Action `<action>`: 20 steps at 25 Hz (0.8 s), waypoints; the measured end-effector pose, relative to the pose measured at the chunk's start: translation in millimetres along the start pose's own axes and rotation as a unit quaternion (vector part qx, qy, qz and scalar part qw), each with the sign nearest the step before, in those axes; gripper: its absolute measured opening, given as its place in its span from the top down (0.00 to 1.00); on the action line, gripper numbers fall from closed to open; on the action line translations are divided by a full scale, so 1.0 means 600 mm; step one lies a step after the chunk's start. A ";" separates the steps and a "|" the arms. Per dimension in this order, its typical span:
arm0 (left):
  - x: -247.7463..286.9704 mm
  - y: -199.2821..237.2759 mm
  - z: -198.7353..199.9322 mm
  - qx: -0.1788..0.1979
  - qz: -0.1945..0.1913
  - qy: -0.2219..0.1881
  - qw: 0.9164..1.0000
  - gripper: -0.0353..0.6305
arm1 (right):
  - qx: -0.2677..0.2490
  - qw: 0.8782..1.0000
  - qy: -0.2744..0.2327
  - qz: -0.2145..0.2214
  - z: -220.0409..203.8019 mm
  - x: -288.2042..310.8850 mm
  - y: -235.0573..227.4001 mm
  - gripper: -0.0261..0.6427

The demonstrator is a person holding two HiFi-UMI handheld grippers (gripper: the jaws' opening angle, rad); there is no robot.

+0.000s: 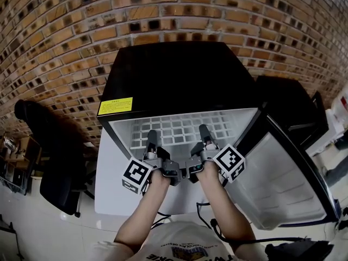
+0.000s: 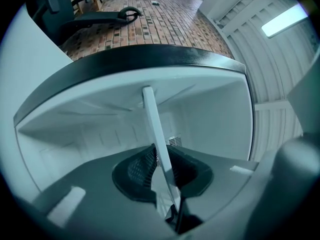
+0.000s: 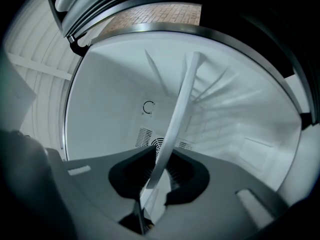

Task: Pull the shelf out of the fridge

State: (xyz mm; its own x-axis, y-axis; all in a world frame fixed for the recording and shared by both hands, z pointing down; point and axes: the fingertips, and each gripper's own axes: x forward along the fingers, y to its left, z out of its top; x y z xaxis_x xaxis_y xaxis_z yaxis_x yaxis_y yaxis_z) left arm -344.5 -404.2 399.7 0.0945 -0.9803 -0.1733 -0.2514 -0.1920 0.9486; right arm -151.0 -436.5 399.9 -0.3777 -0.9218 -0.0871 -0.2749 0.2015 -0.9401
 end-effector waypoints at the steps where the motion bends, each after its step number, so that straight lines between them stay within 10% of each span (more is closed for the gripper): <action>1: -0.001 0.000 0.000 0.000 0.004 0.001 1.000 0.89 | 0.004 1.000 0.001 -0.005 0.000 -0.001 -0.001 0.89; 20: -0.106 -0.020 -0.023 -0.017 0.005 0.005 1.000 0.90 | 0.021 1.000 0.005 -0.006 -0.023 -0.103 0.009 0.88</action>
State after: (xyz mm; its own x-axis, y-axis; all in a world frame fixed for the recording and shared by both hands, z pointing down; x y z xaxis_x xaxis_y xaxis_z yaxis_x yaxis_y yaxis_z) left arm -334.5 -339.1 403.0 0.1009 -0.9817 -0.1614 -0.2204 -0.1802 0.9586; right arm -141.2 -374.1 404.5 -0.3827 -0.9210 -0.0726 -0.2428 0.1761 -0.9540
